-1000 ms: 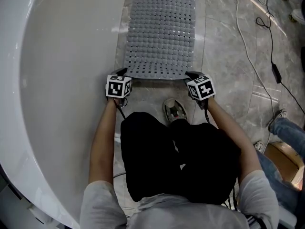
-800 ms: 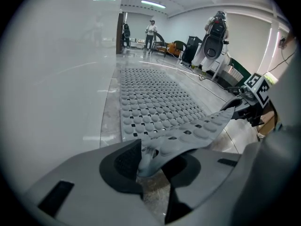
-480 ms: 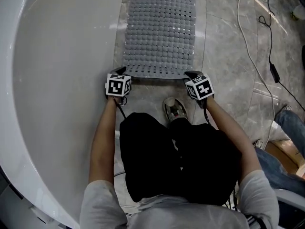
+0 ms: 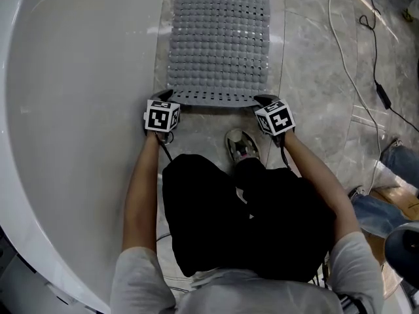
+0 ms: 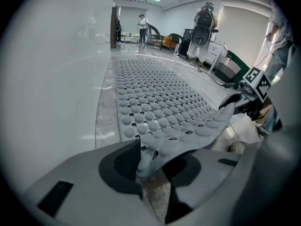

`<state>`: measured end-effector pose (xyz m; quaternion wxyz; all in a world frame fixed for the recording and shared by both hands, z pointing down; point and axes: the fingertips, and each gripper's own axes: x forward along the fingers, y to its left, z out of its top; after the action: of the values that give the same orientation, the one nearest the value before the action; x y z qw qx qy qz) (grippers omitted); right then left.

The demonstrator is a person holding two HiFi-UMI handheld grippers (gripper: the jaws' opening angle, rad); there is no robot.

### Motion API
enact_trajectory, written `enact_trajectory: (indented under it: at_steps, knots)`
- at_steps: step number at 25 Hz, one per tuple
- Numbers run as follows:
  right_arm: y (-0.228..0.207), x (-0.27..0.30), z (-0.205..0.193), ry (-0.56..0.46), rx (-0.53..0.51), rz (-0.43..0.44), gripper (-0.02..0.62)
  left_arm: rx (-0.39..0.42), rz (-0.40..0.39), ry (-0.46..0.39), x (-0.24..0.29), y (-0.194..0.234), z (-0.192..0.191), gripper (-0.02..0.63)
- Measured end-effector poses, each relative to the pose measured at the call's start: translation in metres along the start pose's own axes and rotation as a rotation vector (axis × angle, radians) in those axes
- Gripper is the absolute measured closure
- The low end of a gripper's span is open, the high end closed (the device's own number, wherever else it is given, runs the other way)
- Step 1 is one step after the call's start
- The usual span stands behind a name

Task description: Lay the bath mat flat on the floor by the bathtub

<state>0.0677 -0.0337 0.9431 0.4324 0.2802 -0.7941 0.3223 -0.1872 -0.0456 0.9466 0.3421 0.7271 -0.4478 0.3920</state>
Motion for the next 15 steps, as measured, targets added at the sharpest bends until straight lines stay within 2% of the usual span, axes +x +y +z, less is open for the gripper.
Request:
enact_trajectory:
  at_steps: [6,11,15]
  knots:
    - [0.0028,0.0026,-0.0042,0.002,-0.007,0.001,0.535,0.024,0.006,0.005,0.0022,-0.0002,-0.0039,0.515]
    - [0.0026,0.0017,-0.0039,-0.03,0.004,0.01,0.529,0.097,0.041,-0.009,-0.0041,-0.0016,0.0008,0.511]
    - [0.004,0.0001,-0.0038,-0.06,-0.008,0.025,0.514,0.081,0.029,-0.02,-0.0052,-0.0021,-0.0002,0.489]
